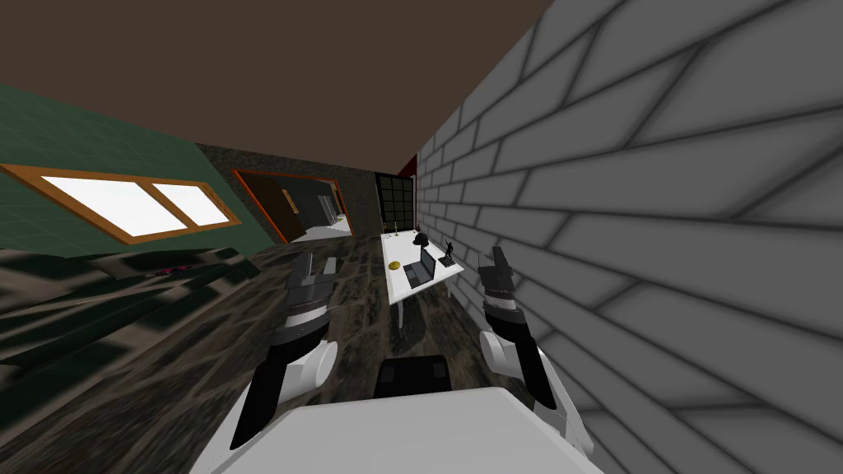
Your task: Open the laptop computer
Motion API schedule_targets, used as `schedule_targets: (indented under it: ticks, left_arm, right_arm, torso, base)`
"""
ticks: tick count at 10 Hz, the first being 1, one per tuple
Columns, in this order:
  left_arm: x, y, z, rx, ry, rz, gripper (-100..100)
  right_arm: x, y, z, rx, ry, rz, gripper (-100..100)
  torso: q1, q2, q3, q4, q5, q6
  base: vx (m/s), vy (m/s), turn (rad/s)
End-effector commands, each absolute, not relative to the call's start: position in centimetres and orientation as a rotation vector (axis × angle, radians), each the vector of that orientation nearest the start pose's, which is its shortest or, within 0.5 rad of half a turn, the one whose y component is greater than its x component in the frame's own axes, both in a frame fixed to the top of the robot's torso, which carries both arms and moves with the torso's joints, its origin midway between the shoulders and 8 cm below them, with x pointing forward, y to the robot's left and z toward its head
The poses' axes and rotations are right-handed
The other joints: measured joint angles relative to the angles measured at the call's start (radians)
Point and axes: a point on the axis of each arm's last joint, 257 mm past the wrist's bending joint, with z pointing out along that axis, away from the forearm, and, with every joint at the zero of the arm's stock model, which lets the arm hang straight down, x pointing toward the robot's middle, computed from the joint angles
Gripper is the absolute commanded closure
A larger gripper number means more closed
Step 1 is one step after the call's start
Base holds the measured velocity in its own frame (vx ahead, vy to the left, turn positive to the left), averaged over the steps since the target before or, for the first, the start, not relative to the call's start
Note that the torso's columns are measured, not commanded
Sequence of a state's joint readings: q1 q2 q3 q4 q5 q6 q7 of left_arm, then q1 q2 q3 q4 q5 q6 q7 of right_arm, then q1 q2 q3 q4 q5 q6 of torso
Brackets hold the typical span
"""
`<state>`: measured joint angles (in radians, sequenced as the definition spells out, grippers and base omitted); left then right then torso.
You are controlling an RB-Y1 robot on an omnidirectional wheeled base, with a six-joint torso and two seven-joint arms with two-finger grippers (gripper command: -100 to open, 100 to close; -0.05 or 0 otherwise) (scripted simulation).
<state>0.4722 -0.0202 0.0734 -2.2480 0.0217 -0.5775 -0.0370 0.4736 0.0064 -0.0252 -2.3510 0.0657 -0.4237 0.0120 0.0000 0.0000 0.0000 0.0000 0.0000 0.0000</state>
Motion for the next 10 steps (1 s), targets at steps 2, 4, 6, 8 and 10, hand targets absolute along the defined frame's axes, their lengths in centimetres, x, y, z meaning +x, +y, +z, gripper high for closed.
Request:
schedule_targets:
  ticks: [2,4,6,8,10]
  left_arm:
    - [33.27,30.38,3.47,-0.606,0.537,-1.231,0]
    - [33.27,30.38,3.47,-0.606,0.537,-1.231,0]
    - [33.27,30.38,3.48,-0.606,0.537,-1.231,0]
    - [33.27,30.38,3.48,-0.606,0.537,-1.231,0]
    - [33.27,30.37,3.48,-0.606,0.537,-1.231,0]
  right_arm:
    - [34.32,-27.74,5.00,0.601,0.630,1.234,0]
    - [34.31,-27.74,5.01,0.601,0.630,1.234,0]
    - [34.31,-27.74,5.01,0.601,0.630,1.234,0]
    - [34.31,-27.74,5.01,0.601,0.630,1.234,0]
    - [34.75,-27.28,4.66,0.604,0.655,1.266,-100]
  torso:
    - [0.000,0.104,-0.209,0.105,0.000,0.000]
    - [0.000,0.248,-0.497,0.248,0.000,0.000]
    - [0.000,0.396,-0.792,0.396,0.000,0.000]
    - [0.000,0.544,-1.087,0.544,0.000,0.000]
    - [0.000,0.691,-1.382,0.691,0.000,0.000]
  base:
    - [0.000,0.000,0.000]
    - [0.000,0.000,0.000]
    - [0.000,0.000,0.000]
    - [0.000,0.000,0.000]
    - [0.015,-0.010,0.004]
